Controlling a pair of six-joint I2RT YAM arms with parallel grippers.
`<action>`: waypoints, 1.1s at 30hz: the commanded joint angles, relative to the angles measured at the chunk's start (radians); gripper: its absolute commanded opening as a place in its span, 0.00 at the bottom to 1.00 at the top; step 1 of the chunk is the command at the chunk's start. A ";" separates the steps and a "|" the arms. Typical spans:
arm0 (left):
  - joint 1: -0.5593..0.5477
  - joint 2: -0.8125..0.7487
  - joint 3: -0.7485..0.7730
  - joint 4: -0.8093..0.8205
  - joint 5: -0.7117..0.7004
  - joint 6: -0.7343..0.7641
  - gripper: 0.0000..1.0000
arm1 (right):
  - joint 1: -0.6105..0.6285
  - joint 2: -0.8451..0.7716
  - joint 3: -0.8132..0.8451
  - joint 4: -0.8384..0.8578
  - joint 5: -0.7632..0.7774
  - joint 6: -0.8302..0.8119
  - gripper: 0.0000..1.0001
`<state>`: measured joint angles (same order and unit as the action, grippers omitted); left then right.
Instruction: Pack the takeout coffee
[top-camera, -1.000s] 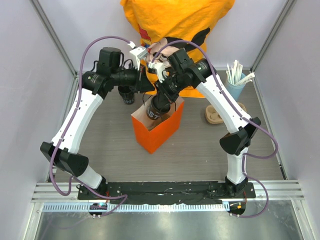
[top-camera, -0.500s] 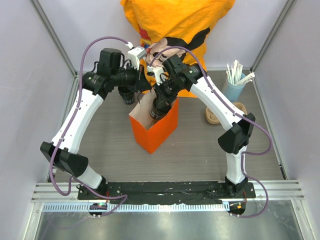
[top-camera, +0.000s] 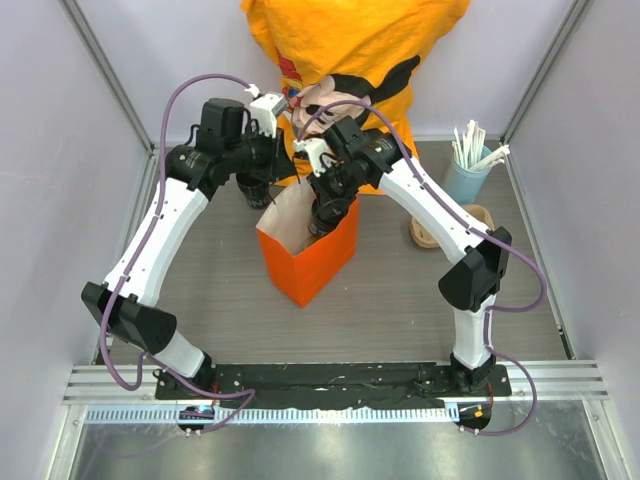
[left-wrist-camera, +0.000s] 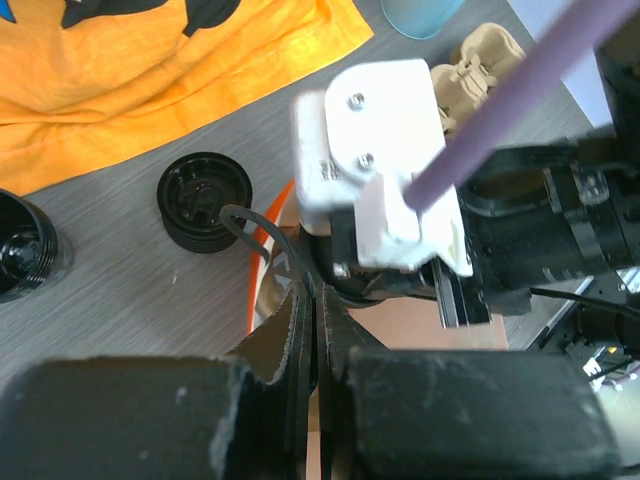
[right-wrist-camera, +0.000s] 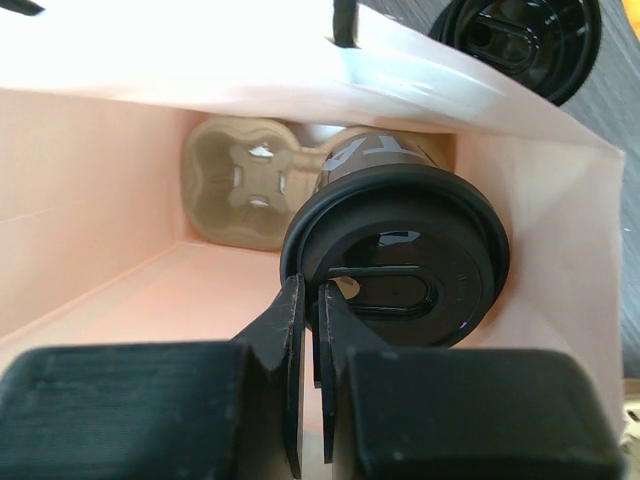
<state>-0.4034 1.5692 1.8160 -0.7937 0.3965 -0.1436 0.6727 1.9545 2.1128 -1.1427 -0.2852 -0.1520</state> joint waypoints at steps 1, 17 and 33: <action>0.006 -0.009 -0.004 0.022 -0.044 -0.017 0.00 | 0.022 -0.045 0.064 -0.034 0.087 -0.070 0.01; 0.006 -0.009 -0.007 0.022 -0.171 -0.027 0.00 | 0.033 -0.049 0.072 -0.075 0.161 -0.141 0.01; 0.008 -0.006 -0.011 0.019 -0.315 -0.024 0.00 | 0.039 -0.014 0.088 -0.120 0.211 -0.210 0.01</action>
<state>-0.4007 1.5696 1.8072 -0.7898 0.1287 -0.1581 0.7052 1.9545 2.1654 -1.2465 -0.1131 -0.3256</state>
